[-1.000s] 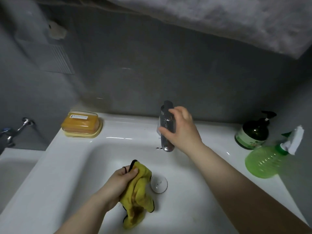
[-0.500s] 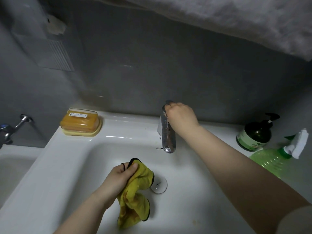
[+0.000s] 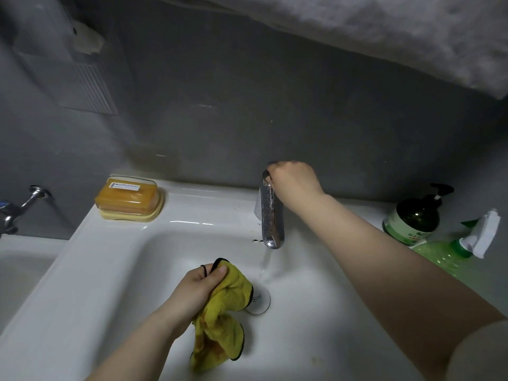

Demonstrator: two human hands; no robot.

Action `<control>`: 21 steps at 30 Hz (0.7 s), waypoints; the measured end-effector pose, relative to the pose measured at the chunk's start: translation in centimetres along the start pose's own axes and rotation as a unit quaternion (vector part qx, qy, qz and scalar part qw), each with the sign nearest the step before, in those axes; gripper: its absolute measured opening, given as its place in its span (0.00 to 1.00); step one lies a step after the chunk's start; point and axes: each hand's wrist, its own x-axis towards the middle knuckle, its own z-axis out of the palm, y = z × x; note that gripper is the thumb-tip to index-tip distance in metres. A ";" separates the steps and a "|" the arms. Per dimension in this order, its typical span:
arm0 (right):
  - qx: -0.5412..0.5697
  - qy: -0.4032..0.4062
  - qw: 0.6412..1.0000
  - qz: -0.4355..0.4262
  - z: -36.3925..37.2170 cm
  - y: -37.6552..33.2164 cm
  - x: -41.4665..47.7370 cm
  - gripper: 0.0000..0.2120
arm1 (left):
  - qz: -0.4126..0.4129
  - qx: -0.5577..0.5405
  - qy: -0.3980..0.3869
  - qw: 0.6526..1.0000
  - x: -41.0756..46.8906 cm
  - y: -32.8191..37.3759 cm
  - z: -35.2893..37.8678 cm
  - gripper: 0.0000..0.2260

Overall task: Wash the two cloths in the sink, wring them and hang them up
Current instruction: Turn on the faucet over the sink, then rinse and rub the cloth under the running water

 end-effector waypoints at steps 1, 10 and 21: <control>0.003 -0.001 1.000 0.002 0.0 0.1 0.0 0.13 | 0.001 0.003 -0.003 1.000 0.0 0.0 0.1 0.10; 0.287 0.058 0.950 0.110 2.3 -0.1 -2.5 0.29 | 0.009 -0.017 -0.024 1.000 0.1 0.2 0.1 0.09; 0.790 -0.350 0.364 0.349 14.4 -7.3 -15.1 0.18 | 0.011 -0.084 -0.098 0.992 0.1 -0.2 1.4 0.08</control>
